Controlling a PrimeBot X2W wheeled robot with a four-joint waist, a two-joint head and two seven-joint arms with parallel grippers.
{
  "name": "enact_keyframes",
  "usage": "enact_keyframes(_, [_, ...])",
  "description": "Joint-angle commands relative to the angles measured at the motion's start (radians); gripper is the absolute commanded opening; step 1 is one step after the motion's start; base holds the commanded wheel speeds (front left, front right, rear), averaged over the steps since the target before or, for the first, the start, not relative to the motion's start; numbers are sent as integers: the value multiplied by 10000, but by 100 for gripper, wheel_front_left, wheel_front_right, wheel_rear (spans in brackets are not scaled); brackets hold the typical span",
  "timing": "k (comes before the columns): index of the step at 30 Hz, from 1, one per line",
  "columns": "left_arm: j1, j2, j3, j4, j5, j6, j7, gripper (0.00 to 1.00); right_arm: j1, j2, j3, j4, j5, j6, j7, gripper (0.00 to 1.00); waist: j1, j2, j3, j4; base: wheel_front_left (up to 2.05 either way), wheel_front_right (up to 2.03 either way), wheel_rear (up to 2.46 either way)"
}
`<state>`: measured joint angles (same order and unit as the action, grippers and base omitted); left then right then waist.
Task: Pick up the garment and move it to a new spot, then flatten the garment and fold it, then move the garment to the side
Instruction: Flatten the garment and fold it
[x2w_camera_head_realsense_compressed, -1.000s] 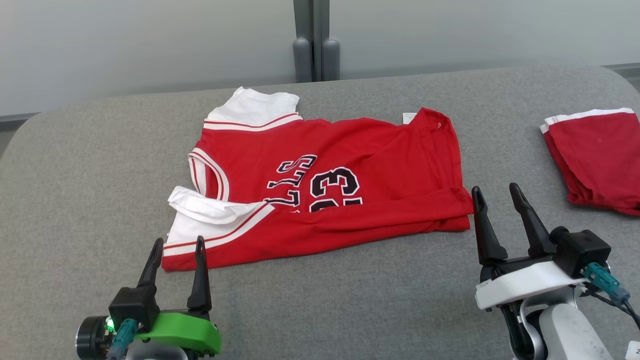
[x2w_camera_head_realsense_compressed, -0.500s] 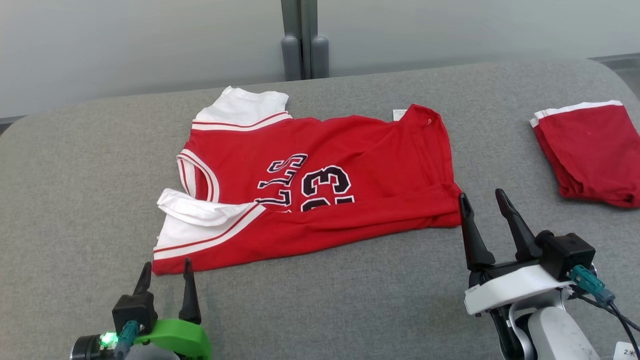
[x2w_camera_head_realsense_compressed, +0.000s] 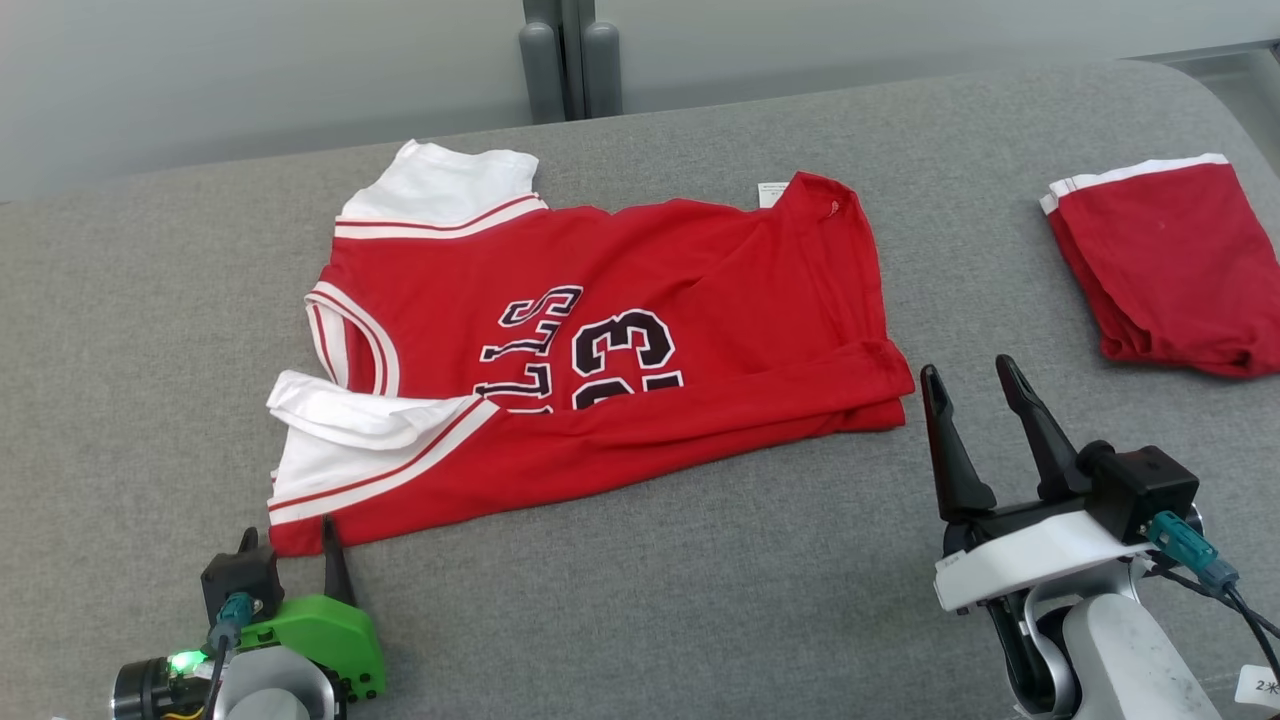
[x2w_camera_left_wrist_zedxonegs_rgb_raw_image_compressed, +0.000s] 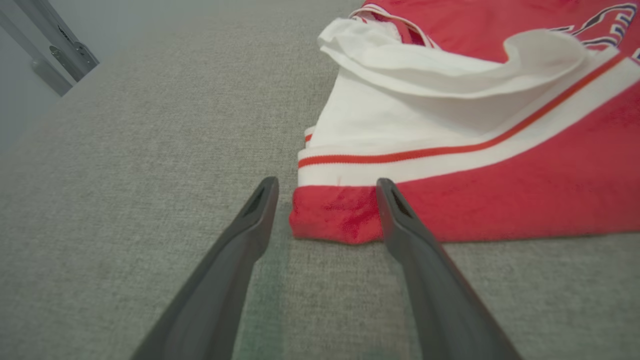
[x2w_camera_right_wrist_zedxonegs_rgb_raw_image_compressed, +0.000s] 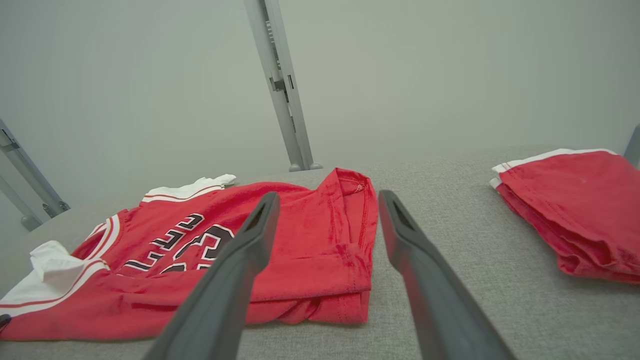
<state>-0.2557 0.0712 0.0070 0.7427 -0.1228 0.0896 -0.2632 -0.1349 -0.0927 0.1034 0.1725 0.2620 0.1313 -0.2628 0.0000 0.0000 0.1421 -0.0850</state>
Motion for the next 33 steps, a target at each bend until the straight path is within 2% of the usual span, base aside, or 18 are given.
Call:
enact_keyframes(1, [-211, 131, 42, 257, -17, 53, -9, 100, -126, -37, 3, 5, 7, -16, -24, 100, 0, 0, 39, -48, 0, 0, 0])
enact_keyframes(8, [-726, 232, -48, 1539, -84, -129, 12, 100, -158, -45, -46, 37, -59, -16, -24, 100, 0, 0, 135, -37, 0, 0, 0])
enact_keyframes(9, [-799, 234, -70, 1658, -95, -194, 14, 84, -161, -47, -54, 54, -75, -16, -24, 100, 0, 0, 144, -21, 0, 0, 0])
enact_keyframes(10, [-871, 237, -92, 1739, -98, -246, 20, 43, -162, -49, -73, 71, -100, -16, -24, 100, 0, 0, 155, 3, 0, 0, 0])
enact_keyframes(12, [-975, 230, -160, 1829, -103, -372, 25, 0, -161, -47, -118, 203, -123, -16, -24, 100, 0, 0, 181, 63, 0, 0, 0])
enact_keyframes(15, [-1085, 233, -207, 1571, -59, -462, 17, 0, -178, -35, -282, 653, -215, -16, -25, 100, 0, 0, 204, 186, 0, 0, 0])
enact_keyframes(18, [-1042, 147, -297, 793, 16, -580, -9, 0, -426, -10, -497, 1488, -415, -14, -25, 100, 0, 0, 228, 377, 0, 0, 0])
enact_keyframes(23, [-593, -10, -604, -660, 205, -754, -9, 0, -1027, 102, -854, 3232, -57, -16, 205, 100, 0, 0, 257, 782, 0, 0, 0])
enact_keyframes(33, [-72, -139, -1362, -2225, 413, -934, -9, 0, -2393, 333, -1284, 5868, 1584, -16, 592, 100, 0, 0, 220, 1492, 0, 0, 0])
